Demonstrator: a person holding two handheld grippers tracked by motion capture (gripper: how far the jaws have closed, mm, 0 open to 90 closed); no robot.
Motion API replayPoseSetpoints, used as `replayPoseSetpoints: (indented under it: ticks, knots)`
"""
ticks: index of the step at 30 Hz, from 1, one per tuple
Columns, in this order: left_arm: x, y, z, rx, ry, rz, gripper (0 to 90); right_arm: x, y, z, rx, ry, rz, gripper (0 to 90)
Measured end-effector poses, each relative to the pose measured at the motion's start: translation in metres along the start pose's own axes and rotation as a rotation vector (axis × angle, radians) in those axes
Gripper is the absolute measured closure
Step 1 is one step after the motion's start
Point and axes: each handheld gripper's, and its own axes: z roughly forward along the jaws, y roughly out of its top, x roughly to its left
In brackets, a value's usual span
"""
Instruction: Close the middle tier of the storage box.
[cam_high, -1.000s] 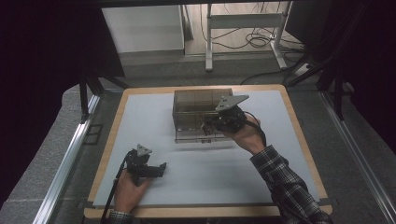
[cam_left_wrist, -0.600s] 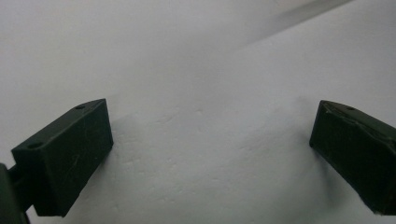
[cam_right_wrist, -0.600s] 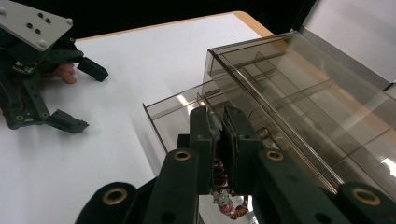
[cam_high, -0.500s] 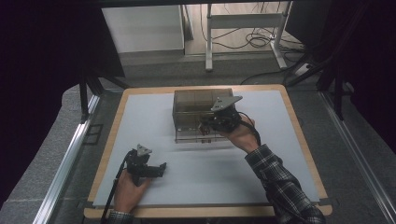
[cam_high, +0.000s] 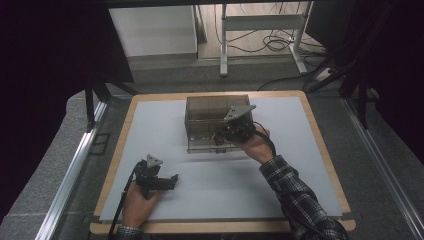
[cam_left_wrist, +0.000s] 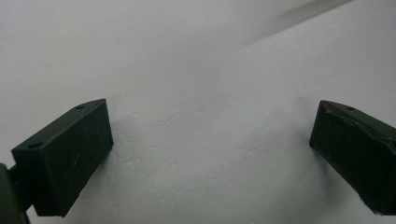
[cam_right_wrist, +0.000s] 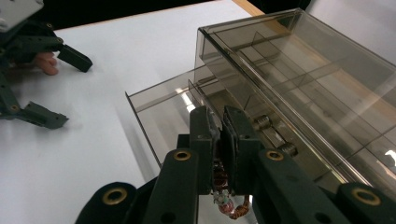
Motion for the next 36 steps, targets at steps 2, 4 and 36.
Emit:
replayPoseSetpoints:
  ticks: [2,4,36]
  knots:
    - [0.0,0.0,0.0,-0.001,-0.001,0.0,0.0,0.0,-0.002,0.002,0.004,-0.003,0.004,81.9]
    - [0.0,0.0,0.0,-0.001,-0.001,0.0,0.0,-0.001,-0.004,0.004,0.006,-0.002,0.002,81.9]
    - [0.0,0.0,0.0,-0.001,-0.001,-0.001,0.0,-0.007,-0.025,0.021,0.033,-0.011,0.021,81.4]
